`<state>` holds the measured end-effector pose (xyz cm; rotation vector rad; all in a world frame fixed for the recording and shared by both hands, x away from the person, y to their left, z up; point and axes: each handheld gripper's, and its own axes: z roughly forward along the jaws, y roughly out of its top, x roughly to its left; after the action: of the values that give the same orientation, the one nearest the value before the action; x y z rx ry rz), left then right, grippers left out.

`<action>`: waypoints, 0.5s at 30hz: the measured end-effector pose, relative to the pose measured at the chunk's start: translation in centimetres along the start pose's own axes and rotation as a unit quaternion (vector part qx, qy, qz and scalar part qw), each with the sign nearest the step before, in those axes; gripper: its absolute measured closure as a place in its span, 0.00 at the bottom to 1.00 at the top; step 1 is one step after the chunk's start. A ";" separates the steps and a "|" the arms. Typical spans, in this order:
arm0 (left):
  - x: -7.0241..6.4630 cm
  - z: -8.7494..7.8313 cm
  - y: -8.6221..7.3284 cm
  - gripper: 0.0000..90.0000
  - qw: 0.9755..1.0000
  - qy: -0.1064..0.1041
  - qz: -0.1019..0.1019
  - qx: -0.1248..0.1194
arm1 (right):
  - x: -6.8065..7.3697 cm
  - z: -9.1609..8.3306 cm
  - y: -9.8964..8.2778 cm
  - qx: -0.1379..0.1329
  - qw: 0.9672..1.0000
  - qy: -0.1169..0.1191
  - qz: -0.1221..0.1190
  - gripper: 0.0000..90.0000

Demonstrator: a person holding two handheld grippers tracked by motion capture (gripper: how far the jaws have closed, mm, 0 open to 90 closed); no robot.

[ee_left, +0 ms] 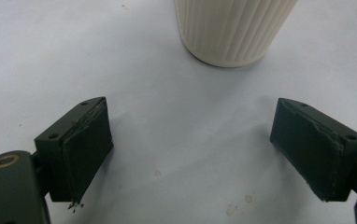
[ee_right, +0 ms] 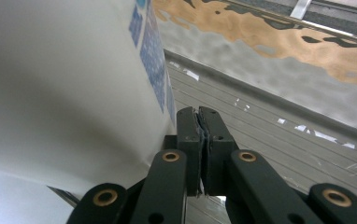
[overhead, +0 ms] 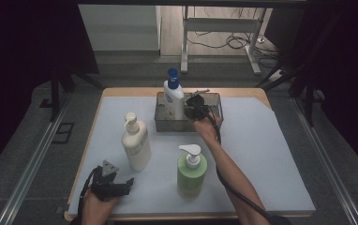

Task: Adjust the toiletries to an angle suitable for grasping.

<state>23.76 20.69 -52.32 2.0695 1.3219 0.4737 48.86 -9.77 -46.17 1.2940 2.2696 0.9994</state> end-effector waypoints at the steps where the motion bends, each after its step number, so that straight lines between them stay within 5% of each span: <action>1: 0.0 0.0 0.0 0.14 1.000 0.000 0.000 0.000 | 0.1 0.0 0.0 0.000 1.000 0.001 0.000 0.97; 15: 0.0 0.0 0.0 0.14 1.000 0.000 0.000 0.000 | 1.1 0.6 0.2 0.007 1.000 0.008 -0.011 0.97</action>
<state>23.77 20.68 -52.32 2.0687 1.3221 0.4734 48.77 -8.57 -46.39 1.2681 2.3029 0.9914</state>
